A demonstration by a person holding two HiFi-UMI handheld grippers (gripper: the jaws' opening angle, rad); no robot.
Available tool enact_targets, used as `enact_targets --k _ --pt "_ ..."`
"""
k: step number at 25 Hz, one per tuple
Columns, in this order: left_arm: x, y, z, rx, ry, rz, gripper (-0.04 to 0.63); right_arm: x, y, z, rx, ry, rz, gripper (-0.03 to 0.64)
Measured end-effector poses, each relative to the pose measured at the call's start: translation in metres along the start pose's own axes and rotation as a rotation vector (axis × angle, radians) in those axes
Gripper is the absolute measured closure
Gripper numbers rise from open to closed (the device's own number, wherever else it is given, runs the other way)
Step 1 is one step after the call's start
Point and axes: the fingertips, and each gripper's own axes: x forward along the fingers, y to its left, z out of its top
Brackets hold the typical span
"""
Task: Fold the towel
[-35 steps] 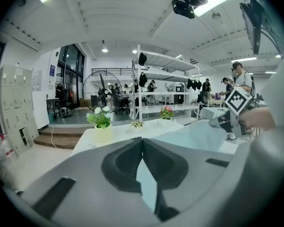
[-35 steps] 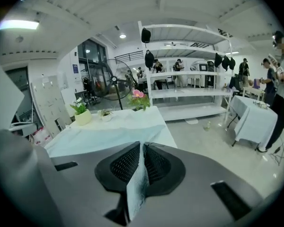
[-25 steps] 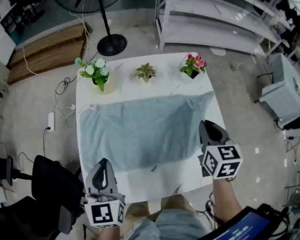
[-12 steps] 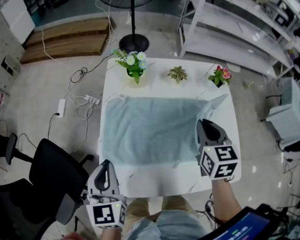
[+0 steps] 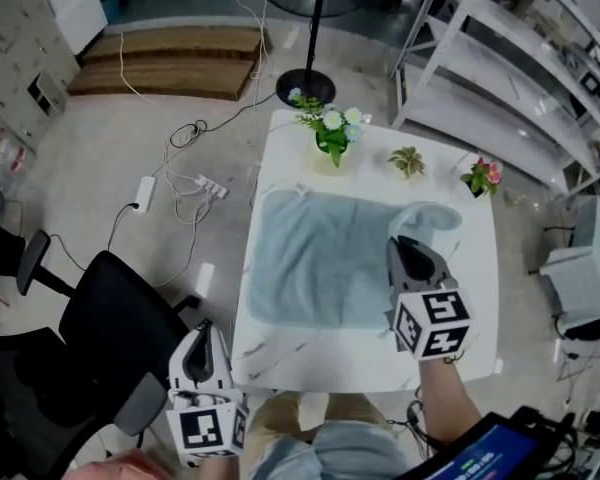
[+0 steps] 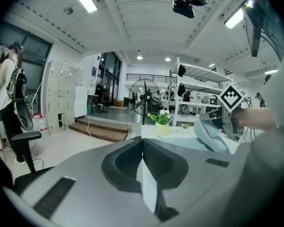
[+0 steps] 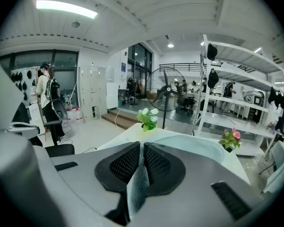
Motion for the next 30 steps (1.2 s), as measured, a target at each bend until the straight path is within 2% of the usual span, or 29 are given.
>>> enact_targets --k 12,18,23,30 --pt "-0.025 0.075 -0.011 -0.06 0.005 0.108 0.588 0.048 0.105 0.024 -0.07 0.001 0.138 0.575" --pt "-0.031 0.098 -0.018 -0.086 0.017 0.145 0.588 0.067 0.146 0.02 -0.103 0.025 0.203 0.575" --pt "-0.038 0.108 -0.022 -0.098 0.024 0.154 0.588 0.096 0.178 -0.018 -0.108 0.116 0.269 0.565" --pt "-0.044 0.11 -0.055 -0.12 0.073 0.15 0.588 0.129 0.207 -0.079 -0.155 0.248 0.304 0.557"
